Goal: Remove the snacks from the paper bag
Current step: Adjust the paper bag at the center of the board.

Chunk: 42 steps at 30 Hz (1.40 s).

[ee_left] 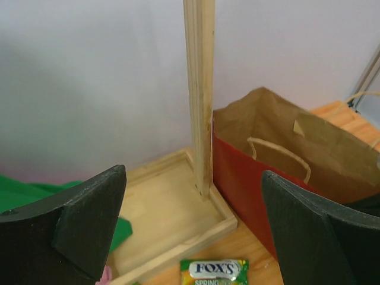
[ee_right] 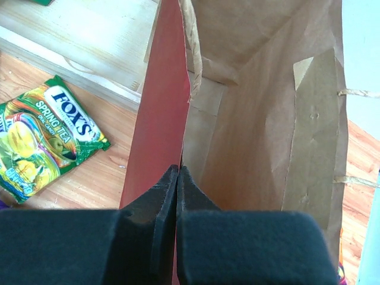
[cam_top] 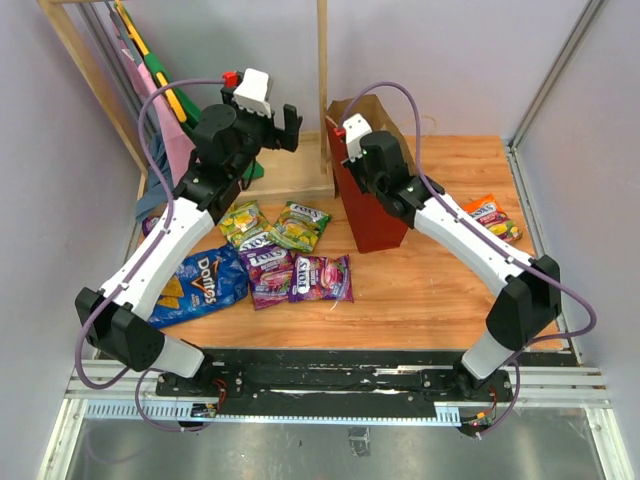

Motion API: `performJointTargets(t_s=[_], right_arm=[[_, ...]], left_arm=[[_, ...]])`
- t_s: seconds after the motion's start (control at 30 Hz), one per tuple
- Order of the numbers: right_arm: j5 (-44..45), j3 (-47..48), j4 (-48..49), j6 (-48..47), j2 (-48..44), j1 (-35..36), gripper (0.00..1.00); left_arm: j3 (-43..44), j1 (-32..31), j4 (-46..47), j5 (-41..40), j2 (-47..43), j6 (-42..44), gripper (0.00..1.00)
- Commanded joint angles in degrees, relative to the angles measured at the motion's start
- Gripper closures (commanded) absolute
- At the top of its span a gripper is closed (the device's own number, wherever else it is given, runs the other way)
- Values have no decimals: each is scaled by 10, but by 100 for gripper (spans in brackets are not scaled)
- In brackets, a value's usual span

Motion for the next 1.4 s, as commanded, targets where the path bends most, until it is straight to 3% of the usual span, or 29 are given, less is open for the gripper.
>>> performJointTargets(t_s=[0.0, 0.37, 0.43, 0.5, 0.53, 0.73, 1.0, 1.1, 1.2, 1.37], right_arm=[[23, 48, -5, -26, 24, -7, 99], [23, 127, -11, -21, 101, -7, 96], [13, 137, -16, -19, 103, -6, 81], [0, 138, -19, -15, 94, -5, 48], [-4, 137, -23, -14, 87, -4, 39], [-18, 108, -15, -21, -9, 20, 14], [-26, -91, 91, 46, -225, -13, 7], [-87, -200, 152, 138, -300, -107, 9], [-167, -292, 204, 243, -340, -231, 12], [-234, -379, 284, 351, -310, -343, 15]], left_arm=[[-34, 10, 36, 1, -15, -33, 0], [-84, 20, 46, 17, -27, -62, 0], [-100, 23, 51, 24, -30, -68, 0], [-111, 25, 56, 30, -33, -75, 0], [-117, 26, 58, 33, -33, -77, 0], [-143, 28, 72, 59, -29, -97, 0], [-198, 28, 105, 110, 5, -122, 1], [-222, 29, 123, 91, 29, -129, 10], [-235, 30, 149, 59, 56, -139, 13], [-239, 33, 241, 37, 126, -174, 12]])
